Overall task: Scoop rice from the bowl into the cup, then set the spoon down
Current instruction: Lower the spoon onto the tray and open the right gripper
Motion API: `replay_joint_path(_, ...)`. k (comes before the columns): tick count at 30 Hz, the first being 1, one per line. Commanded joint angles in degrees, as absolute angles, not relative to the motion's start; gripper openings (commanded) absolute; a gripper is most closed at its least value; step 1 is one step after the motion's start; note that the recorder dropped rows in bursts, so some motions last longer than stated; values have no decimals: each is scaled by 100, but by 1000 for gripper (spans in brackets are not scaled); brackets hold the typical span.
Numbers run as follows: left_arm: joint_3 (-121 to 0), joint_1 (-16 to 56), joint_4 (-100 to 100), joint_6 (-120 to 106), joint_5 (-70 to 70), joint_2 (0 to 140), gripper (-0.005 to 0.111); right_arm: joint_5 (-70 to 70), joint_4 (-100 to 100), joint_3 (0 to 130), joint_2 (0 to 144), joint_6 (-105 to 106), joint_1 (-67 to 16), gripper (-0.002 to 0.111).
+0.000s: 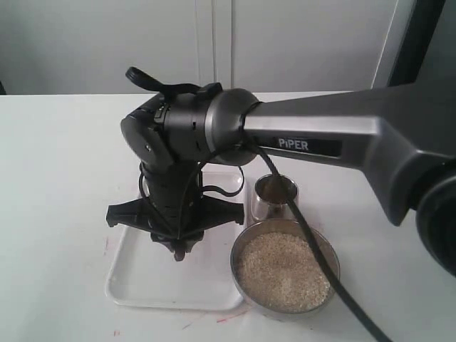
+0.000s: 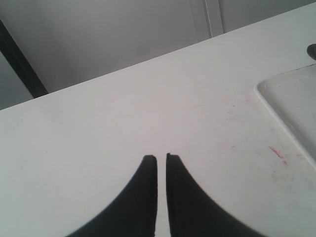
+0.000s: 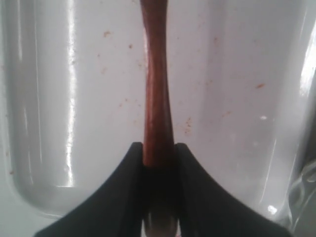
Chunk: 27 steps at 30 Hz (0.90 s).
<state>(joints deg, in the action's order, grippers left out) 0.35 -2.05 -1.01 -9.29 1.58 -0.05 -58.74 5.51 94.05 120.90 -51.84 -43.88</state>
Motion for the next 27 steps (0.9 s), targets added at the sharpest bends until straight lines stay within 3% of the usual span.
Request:
replay_joint_path(1, 0, -190, -51, -921, 125, 0, 14, -5814, 785, 9422, 12178, -5320, -4393, 0)
replay_joint_path(27, 0, -190, -51, -921, 125, 0, 14, -5818, 890, 9422, 12407, -5568, -4393, 0)
